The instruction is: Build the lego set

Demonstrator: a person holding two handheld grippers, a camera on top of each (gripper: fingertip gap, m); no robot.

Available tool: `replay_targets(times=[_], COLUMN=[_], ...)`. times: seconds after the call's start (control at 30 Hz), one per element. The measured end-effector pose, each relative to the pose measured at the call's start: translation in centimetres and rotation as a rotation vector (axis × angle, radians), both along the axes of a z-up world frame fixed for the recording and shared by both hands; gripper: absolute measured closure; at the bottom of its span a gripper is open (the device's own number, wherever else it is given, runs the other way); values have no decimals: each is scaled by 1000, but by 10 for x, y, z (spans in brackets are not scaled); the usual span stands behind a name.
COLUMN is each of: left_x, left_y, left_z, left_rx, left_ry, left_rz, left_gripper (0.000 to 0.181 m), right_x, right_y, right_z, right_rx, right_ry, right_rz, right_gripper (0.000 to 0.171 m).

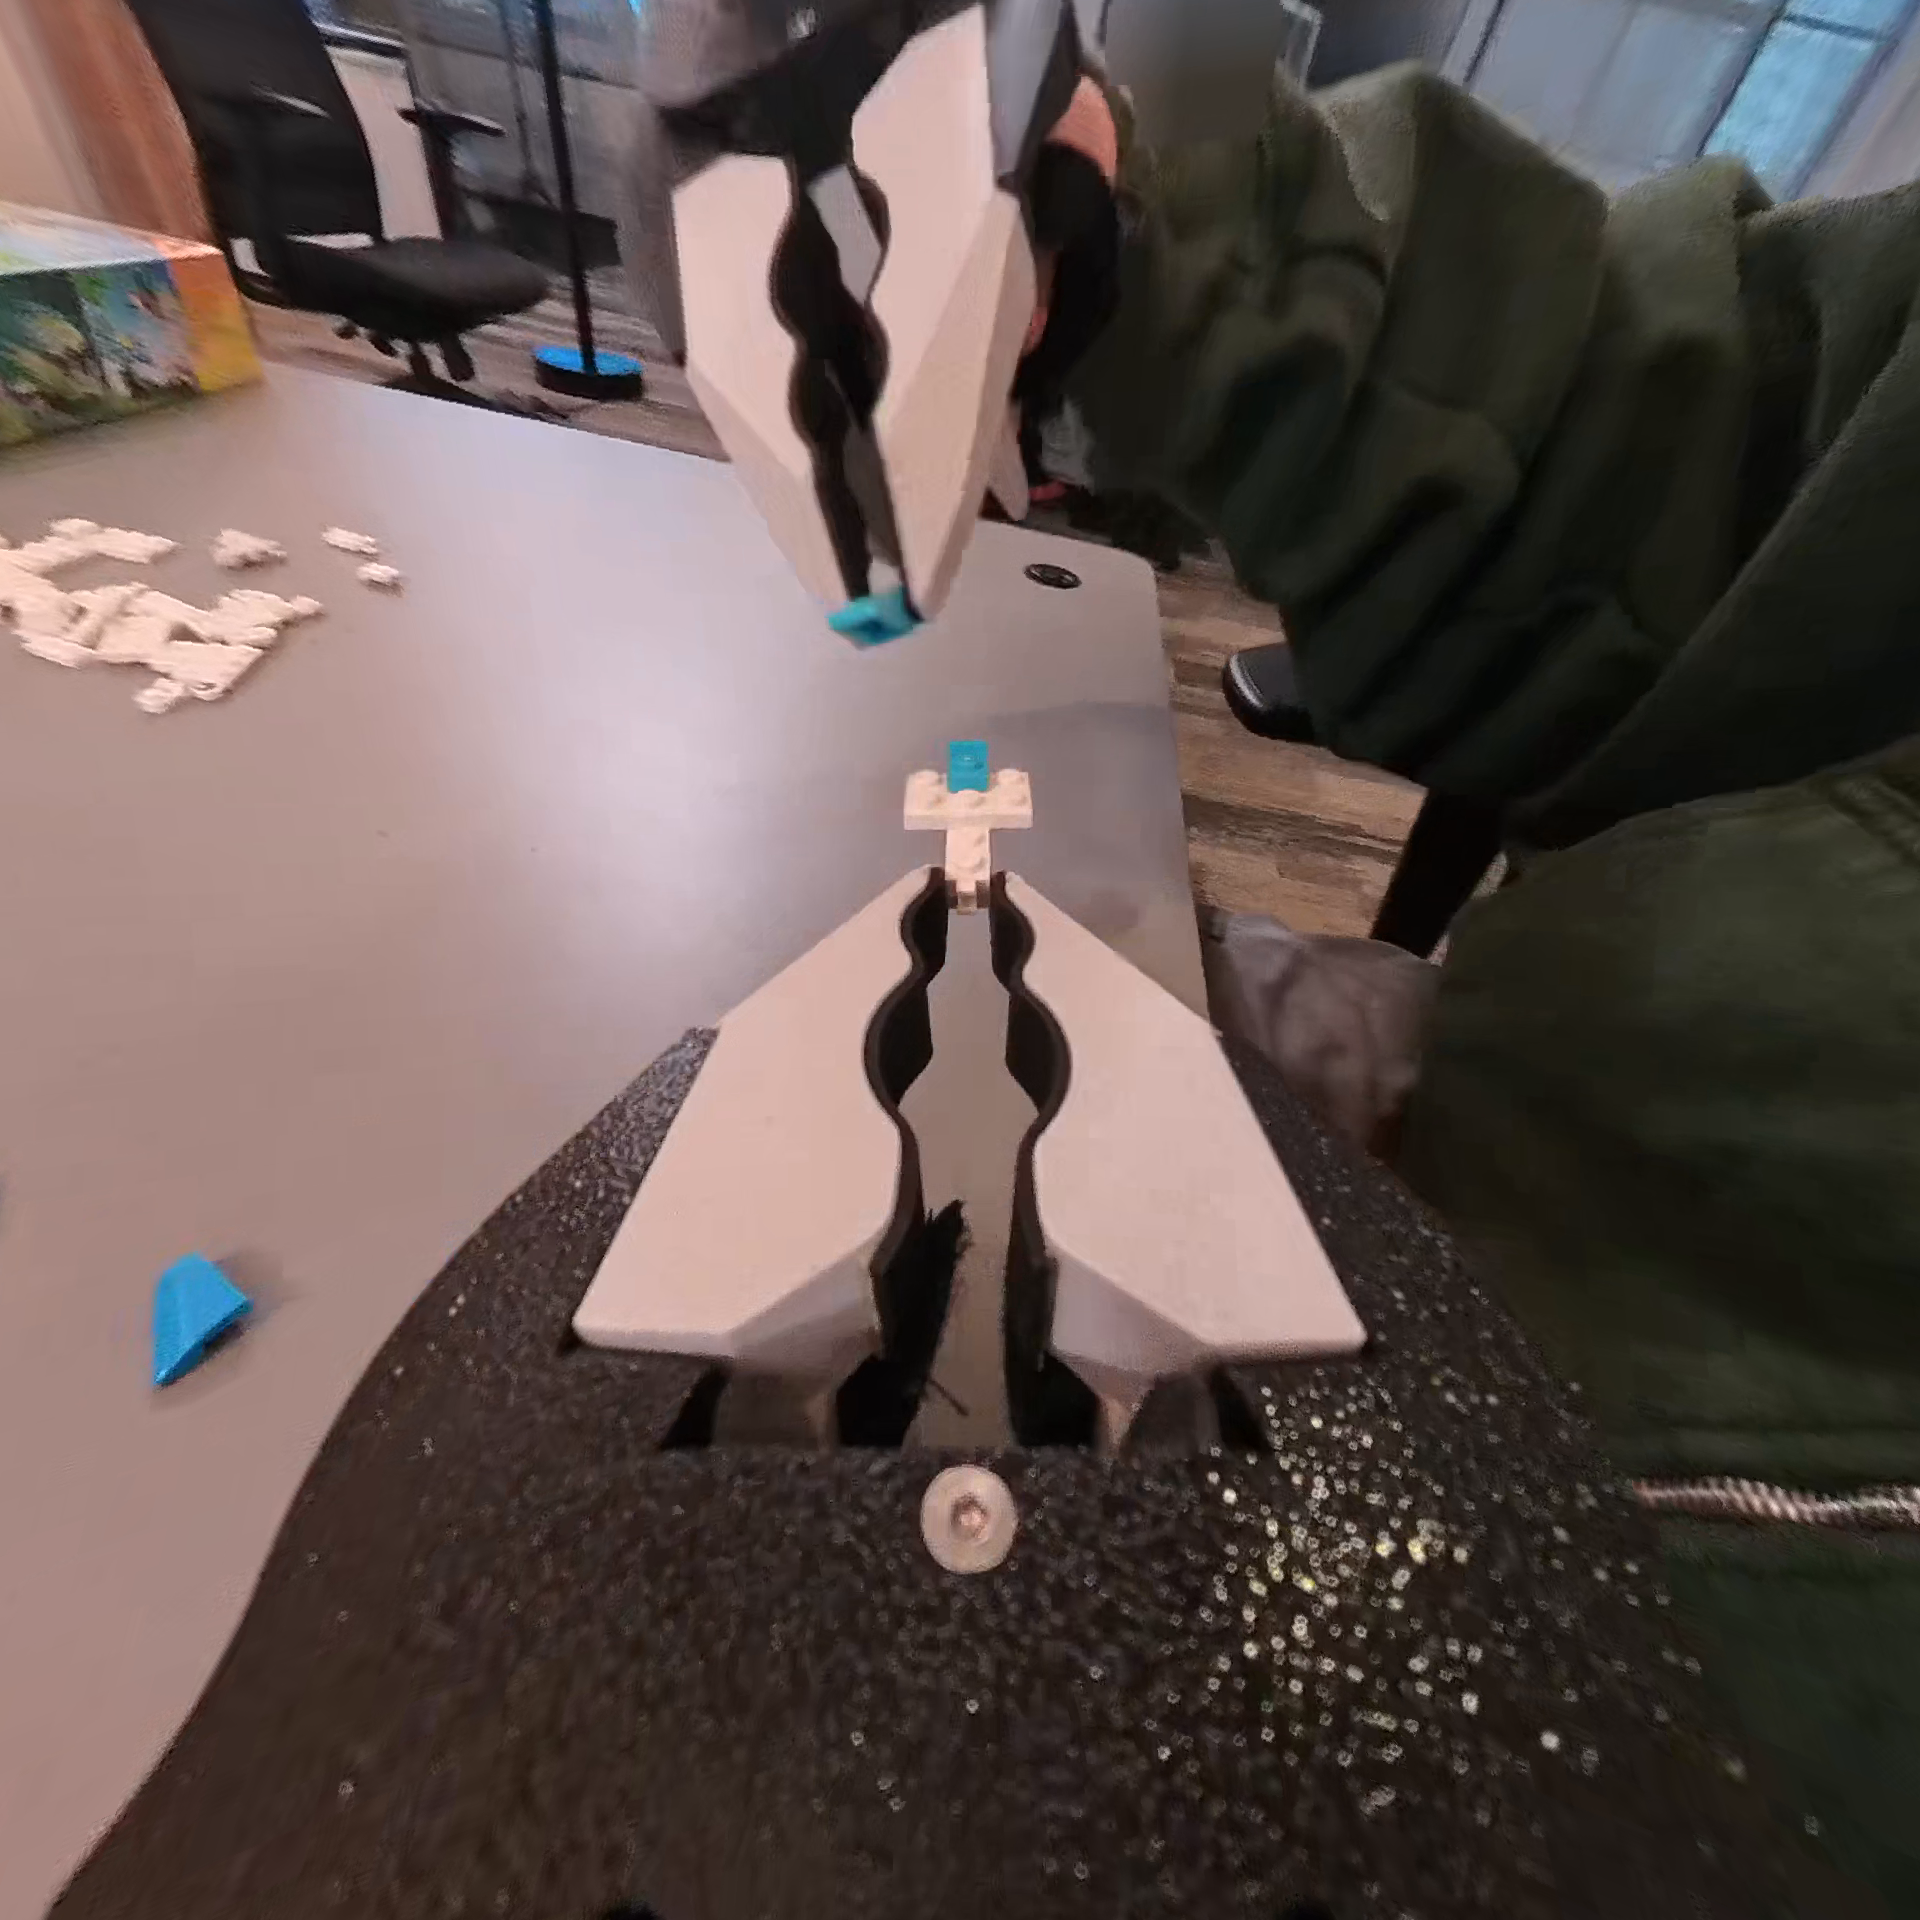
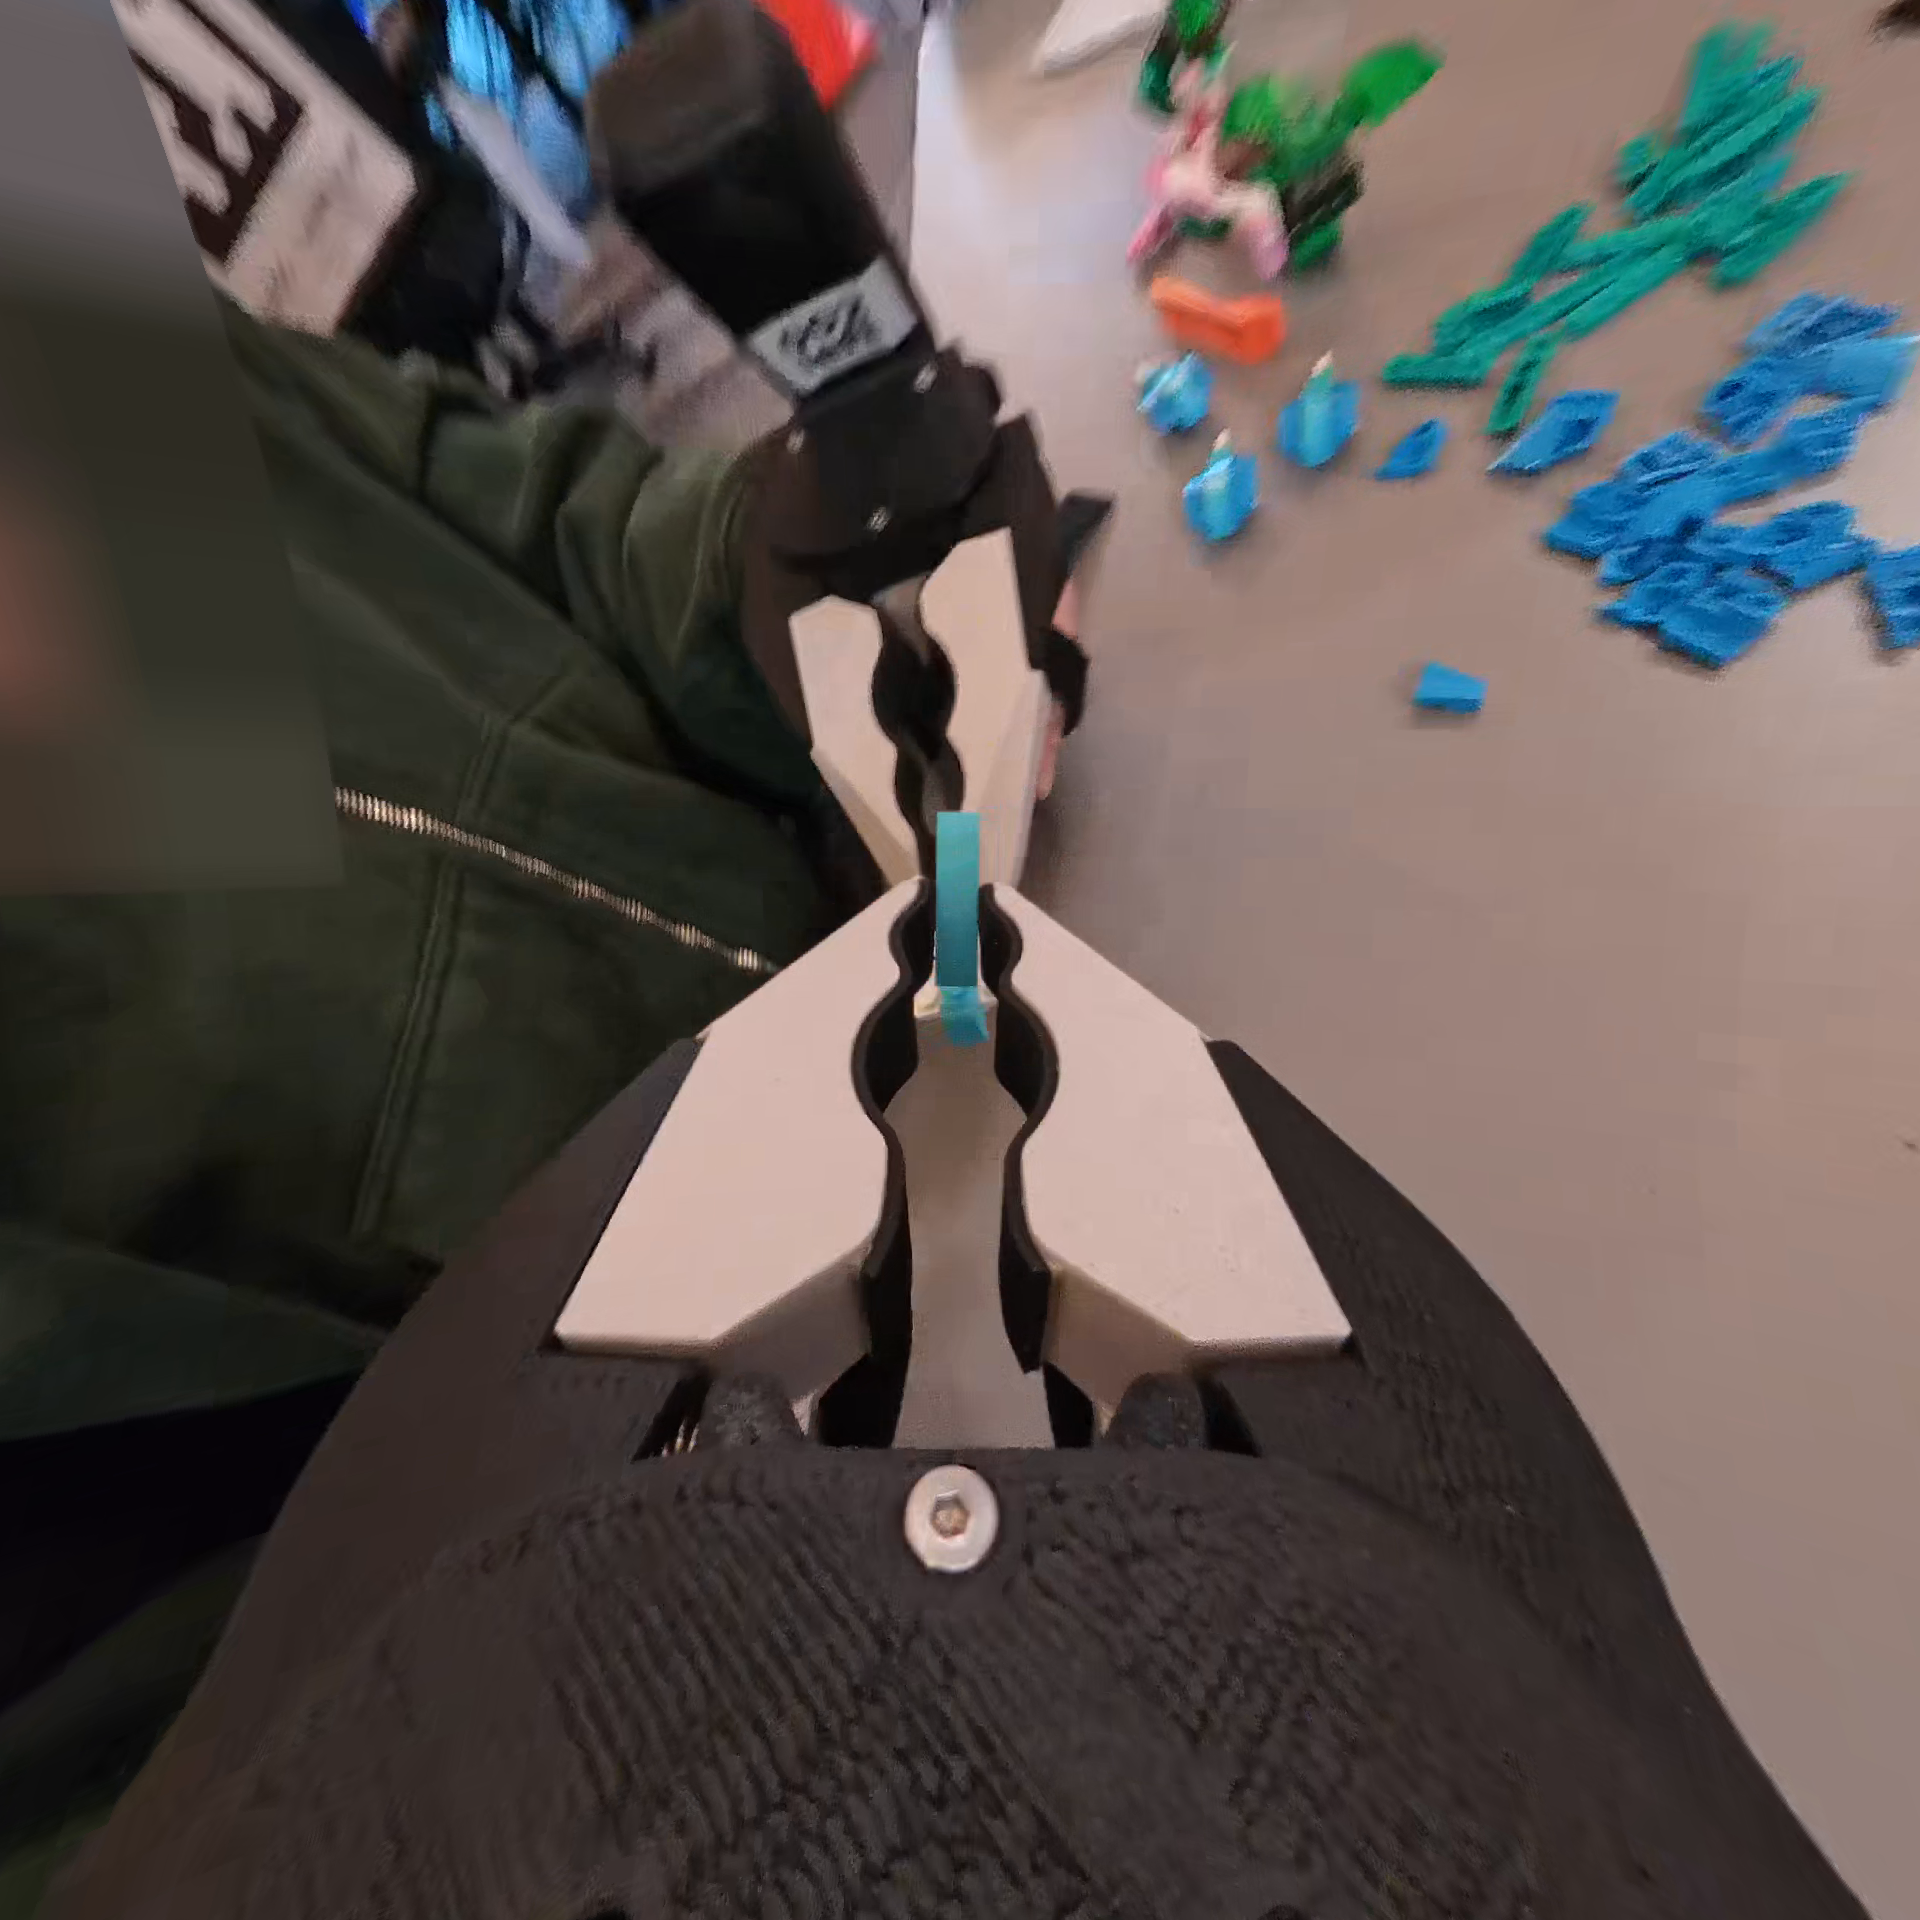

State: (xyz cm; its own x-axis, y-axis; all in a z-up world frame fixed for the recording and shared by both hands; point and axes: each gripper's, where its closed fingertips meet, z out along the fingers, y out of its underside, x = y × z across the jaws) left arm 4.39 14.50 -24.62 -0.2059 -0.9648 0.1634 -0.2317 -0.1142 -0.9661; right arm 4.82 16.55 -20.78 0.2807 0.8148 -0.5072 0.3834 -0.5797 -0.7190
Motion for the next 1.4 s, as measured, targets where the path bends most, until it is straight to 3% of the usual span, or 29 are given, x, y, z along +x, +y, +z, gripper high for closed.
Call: replay_targets(times=[0.03,0.23,0.67,1.2,1.4], left_x=[0,-4,-4,-2,-2], left_y=[-1,-1,-8,-11,-9], left_z=[0,5,3,0,0], left_rx=[-10,-70,-5,37,36], left_ry=[5,-28,-24,-10,-10], left_rz=[-14,-45,-64,-67,-56], left_gripper=[176,176,176,175,176], right_x=[-4,-16,-14,-13,-7], right_y=[-4,-18,-26,-30,-24], right_z=[-3,-21,-25,-27,-13], right_rx=[1,15,133,153,233], right_ry=[-50,-298,-531,-579,-547], right_rz=[42,190,281,261,193], right_gripper=[165,165,165,163,144])
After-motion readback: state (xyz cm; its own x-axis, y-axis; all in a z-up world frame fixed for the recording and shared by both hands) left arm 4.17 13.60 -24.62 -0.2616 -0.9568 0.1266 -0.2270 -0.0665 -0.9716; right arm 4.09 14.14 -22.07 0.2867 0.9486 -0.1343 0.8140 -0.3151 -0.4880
